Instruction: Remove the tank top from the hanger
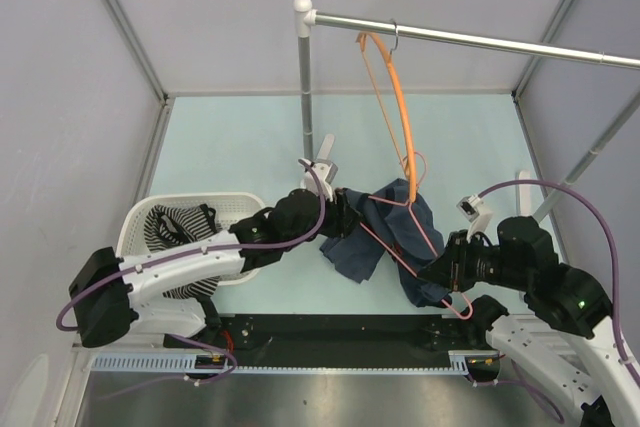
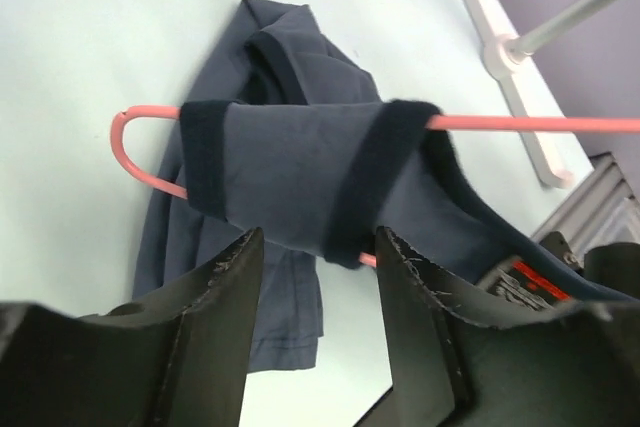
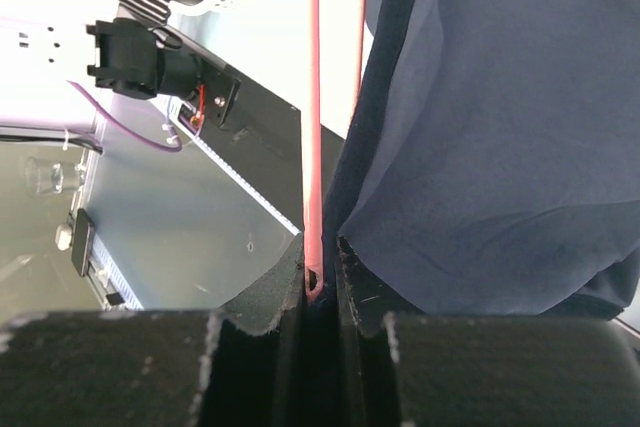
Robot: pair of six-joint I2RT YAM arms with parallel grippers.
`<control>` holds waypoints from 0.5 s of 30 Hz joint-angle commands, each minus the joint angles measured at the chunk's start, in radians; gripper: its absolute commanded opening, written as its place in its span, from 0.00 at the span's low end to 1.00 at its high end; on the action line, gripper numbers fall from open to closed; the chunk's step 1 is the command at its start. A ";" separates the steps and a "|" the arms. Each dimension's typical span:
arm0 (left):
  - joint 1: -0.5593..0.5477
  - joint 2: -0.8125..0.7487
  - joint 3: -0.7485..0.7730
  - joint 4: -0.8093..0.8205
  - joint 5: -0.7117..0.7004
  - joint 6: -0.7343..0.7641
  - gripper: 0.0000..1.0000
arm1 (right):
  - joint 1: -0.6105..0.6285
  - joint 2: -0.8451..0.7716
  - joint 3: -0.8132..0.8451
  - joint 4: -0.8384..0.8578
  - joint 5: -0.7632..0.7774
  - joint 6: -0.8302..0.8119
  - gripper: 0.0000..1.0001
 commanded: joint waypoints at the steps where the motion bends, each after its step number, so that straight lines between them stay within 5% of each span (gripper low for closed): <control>1: -0.007 0.030 0.077 -0.030 -0.054 0.033 0.52 | -0.001 -0.033 -0.001 0.042 -0.057 0.019 0.00; 7: -0.007 0.069 0.100 -0.031 -0.050 0.045 0.30 | -0.002 -0.061 -0.010 -0.031 -0.066 0.011 0.00; 10: -0.007 0.076 0.112 -0.065 -0.088 0.062 0.00 | -0.002 -0.073 -0.010 -0.087 -0.081 0.001 0.00; 15: 0.001 0.070 0.150 -0.145 -0.192 0.111 0.00 | -0.004 -0.116 0.013 -0.224 -0.083 -0.036 0.00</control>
